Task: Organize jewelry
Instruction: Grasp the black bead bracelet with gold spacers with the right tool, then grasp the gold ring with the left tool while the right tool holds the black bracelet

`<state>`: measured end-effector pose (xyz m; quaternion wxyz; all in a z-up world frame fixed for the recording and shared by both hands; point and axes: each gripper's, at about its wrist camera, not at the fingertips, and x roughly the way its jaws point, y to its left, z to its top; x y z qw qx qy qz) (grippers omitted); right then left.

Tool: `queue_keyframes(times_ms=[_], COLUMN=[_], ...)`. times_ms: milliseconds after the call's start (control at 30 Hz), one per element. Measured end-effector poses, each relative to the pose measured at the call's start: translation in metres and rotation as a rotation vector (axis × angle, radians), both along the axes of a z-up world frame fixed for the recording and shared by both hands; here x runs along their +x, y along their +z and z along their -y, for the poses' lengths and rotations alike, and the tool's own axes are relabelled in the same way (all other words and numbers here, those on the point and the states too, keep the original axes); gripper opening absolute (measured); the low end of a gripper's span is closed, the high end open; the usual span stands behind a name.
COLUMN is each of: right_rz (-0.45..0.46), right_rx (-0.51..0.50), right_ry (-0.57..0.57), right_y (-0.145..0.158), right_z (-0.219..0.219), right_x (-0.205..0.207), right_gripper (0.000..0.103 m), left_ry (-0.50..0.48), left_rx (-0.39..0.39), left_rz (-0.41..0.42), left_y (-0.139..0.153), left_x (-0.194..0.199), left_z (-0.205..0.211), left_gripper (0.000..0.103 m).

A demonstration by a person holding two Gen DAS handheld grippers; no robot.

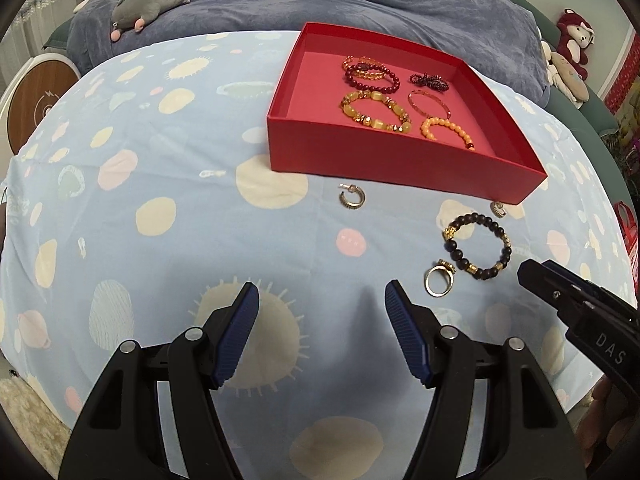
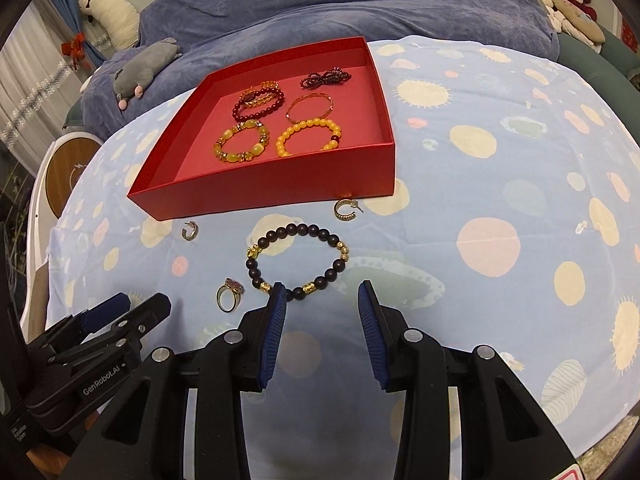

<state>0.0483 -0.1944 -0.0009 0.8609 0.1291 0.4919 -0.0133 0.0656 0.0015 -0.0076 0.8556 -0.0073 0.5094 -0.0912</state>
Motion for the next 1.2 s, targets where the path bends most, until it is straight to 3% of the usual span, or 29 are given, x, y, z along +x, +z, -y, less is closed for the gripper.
queue_keyframes(times_ms=[367,533,667,800,1200], right_rz=[-0.015,-0.02,-0.015,-0.021,-0.079], right_rx=[-0.039,-0.077,-0.113,-0.134,-0.019], right_ry=[-0.008,0.011,0.03,0.044,-0.073], right_y=[-0.013,-0.021,-0.021,-0.02,-0.018], right_z=[0.001,-0.001,-0.002,-0.002,0.031], right_x=[0.032,0.039,0.034,0.024,-0.023], right_gripper=[0.032,0.017,0.008,0.007,0.007], left_ry=[-0.001,-0.007,-0.006,-0.024,-0.142], left_rx=[-0.019,-0.029,-0.04,-0.042,-0.054], left_rz=[-0.012,-0.015,-0.015,-0.01,-0.002], left_y=[-0.003,-0.003,-0.003,-0.001,-0.004], left_x=[-0.003,-0.001,-0.001,-0.002,-0.004], left_z=[-0.001,0.001,0.001,0.008,0.049], left_gripper=[0.062,0.062,0.062,0.062,0.062])
